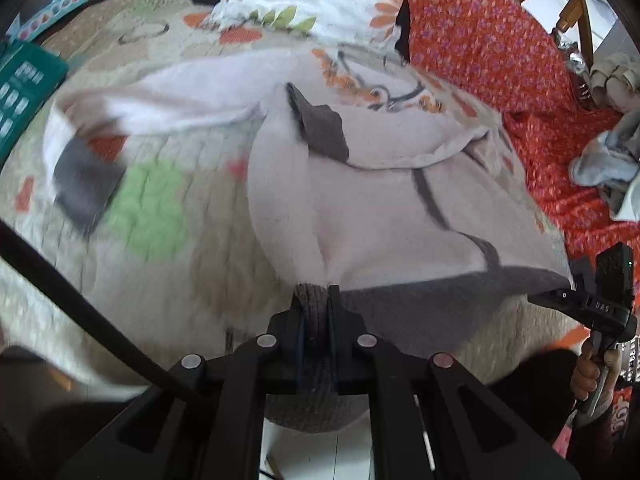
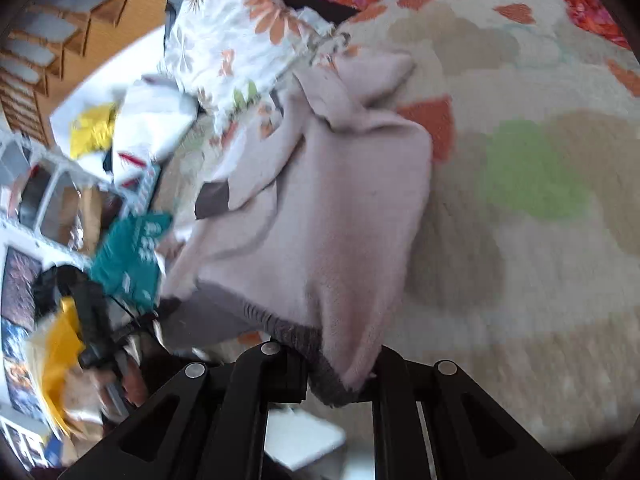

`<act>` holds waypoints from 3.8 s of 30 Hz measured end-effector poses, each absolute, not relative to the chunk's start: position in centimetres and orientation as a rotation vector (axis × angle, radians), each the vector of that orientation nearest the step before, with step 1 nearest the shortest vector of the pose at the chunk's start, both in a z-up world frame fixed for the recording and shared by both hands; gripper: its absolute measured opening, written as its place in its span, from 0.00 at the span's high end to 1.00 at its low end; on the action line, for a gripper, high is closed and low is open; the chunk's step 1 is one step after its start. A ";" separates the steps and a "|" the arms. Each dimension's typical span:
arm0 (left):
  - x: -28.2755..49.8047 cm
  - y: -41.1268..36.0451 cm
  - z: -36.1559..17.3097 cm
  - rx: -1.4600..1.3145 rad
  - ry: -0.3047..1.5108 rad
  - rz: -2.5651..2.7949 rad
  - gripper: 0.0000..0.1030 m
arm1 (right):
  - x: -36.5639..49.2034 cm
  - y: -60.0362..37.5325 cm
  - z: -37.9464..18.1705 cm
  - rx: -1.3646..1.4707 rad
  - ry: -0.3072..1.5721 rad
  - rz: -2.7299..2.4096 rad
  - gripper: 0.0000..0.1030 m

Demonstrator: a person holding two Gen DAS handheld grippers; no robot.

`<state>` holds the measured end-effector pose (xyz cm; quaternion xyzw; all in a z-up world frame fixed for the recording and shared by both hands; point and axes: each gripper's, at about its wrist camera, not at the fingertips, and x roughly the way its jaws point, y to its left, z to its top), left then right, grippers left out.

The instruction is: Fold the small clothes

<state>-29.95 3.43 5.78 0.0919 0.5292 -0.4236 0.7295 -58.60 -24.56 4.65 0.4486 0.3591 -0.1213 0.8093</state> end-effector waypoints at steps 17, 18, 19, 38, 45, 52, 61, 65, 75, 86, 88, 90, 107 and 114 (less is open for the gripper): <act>-29.5 4.3 7.9 0.157 1.066 -0.907 0.59 | -62.0 -18.9 5.0 0.672 1.059 -0.427 0.79; -28.8 3.2 8.4 0.137 1.059 -0.908 0.55 | -61.9 -19.4 5.8 0.652 1.041 -0.463 0.76; -28.3 2.4 8.6 0.130 1.058 -0.909 0.45 | -61.4 -20.2 6.5 0.634 1.020 -0.501 0.72; -18.6 -15.2 1.2 0.435 1.055 -0.724 0.39 | -42.1 -45.8 2.0 0.862 0.899 -0.619 0.95; -18.6 -16.1 1.0 0.453 1.044 -0.714 0.40 | -40.0 -48.4 6.7 0.460 1.003 -0.922 0.95; -17.7 -15.0 2.3 0.385 1.068 -0.718 0.40 | -41.5 -47.0 7.2 0.477 0.952 -1.015 0.86; -11.5 -5.5 6.8 0.106 0.970 -0.434 0.39 | -34.3 -31.3 9.2 0.431 0.925 -0.390 0.56; -9.4 -1.5 6.6 0.034 1.003 -0.376 0.38 | -29.2 -22.2 7.8 0.313 0.962 -0.173 0.51; -7.1 4.2 6.4 -0.178 1.073 -0.362 0.38 | -23.8 -12.1 2.0 -0.033 1.059 -0.118 0.60; -5.9 8.8 8.3 -0.263 0.988 -0.272 0.37 | -22.7 -18.6 10.6 0.250 0.875 -0.267 0.92; -5.7 9.5 8.5 -0.273 0.976 -0.250 0.37 | -20.5 -19.5 10.9 0.304 0.876 -0.271 0.92; -5.3 10.4 8.6 -0.280 0.969 -0.222 0.37 | -18.2 -19.6 9.8 0.347 0.915 -0.267 0.88; -4.6 27.2 8.8 -0.650 0.807 0.176 0.33 | -12.8 -2.9 7.4 0.252 0.973 0.260 0.37; -4.7 26.9 9.1 -0.647 0.804 0.150 0.33 | -10.2 1.1 2.3 0.151 1.080 0.223 0.80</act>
